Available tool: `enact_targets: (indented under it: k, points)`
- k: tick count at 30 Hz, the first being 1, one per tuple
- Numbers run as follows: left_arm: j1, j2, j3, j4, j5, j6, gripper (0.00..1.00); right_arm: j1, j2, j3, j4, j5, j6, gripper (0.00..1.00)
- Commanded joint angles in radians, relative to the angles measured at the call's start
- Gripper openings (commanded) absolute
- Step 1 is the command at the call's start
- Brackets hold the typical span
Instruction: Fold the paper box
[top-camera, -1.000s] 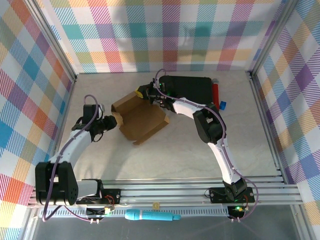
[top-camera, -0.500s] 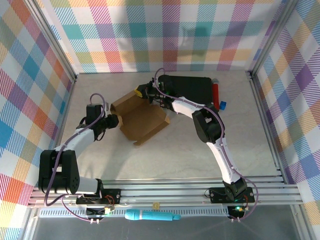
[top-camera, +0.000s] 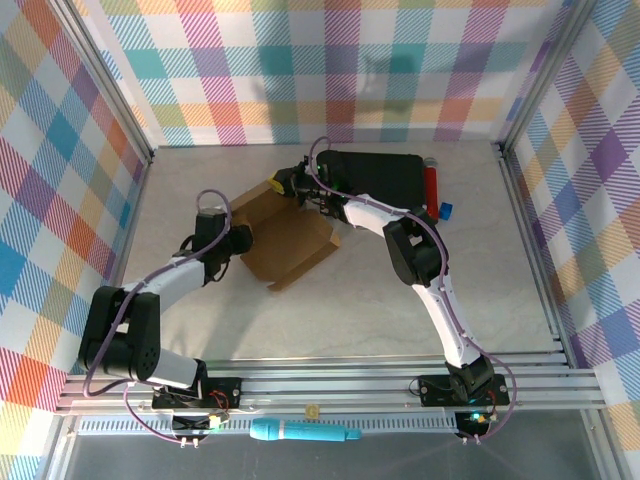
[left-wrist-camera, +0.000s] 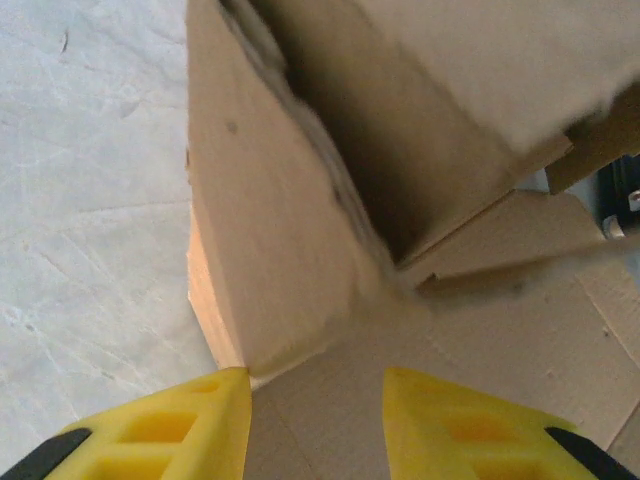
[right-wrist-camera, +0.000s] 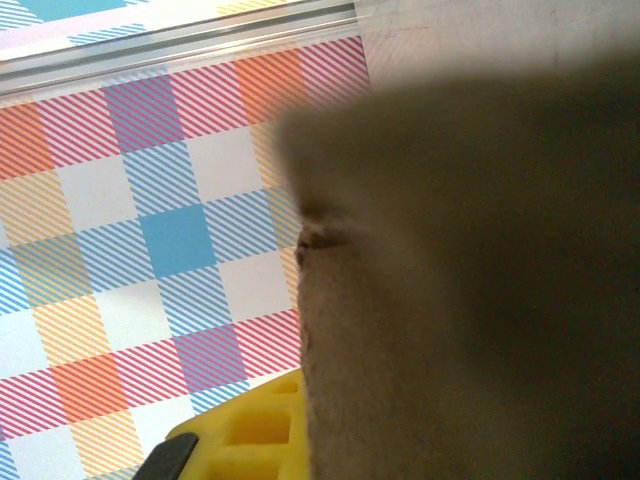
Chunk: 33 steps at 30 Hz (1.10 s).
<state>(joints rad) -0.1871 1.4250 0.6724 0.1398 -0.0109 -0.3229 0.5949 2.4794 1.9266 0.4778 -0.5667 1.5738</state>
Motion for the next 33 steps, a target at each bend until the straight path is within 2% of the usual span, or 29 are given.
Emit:
enact_targets:
  k: [1, 5, 10, 19, 22, 25, 27, 33]
  points:
    - [-0.028, -0.037, -0.063, 0.064, -0.147, -0.088, 0.39, -0.001, 0.015, -0.01, -0.01, -0.03, 0.008, 0.0]
    - [-0.058, -0.082, -0.124, 0.09, -0.177, -0.094, 0.4, 0.0, -0.061, -0.156, 0.032, -0.008, 0.005, 0.0]
    - [-0.112, -0.252, -0.233, 0.075, -0.22, -0.134, 0.42, 0.023, -0.193, -0.396, 0.183, 0.067, 0.054, 0.0]
    - [-0.148, -0.688, -0.297, -0.239, -0.207, -0.152, 0.51, 0.091, -0.4, -0.608, 0.16, 0.272, 0.081, 0.0]
    - [-0.147, -0.786, -0.3, -0.309, -0.169, -0.156, 0.52, 0.096, -0.424, -0.676, 0.216, 0.318, 0.093, 0.0]
    - [-0.147, -0.817, -0.298, -0.337, -0.131, -0.151, 0.52, 0.08, -0.437, -0.741, 0.315, 0.314, 0.106, 0.0]
    - [-0.147, -0.809, -0.299, -0.324, -0.108, -0.139, 0.51, 0.063, -0.482, -0.783, 0.308, 0.296, 0.066, 0.0]
    - [-0.154, -0.682, -0.342, -0.124, 0.019, -0.116, 0.46, 0.006, -0.657, -0.966, 0.258, 0.284, -0.003, 0.0]
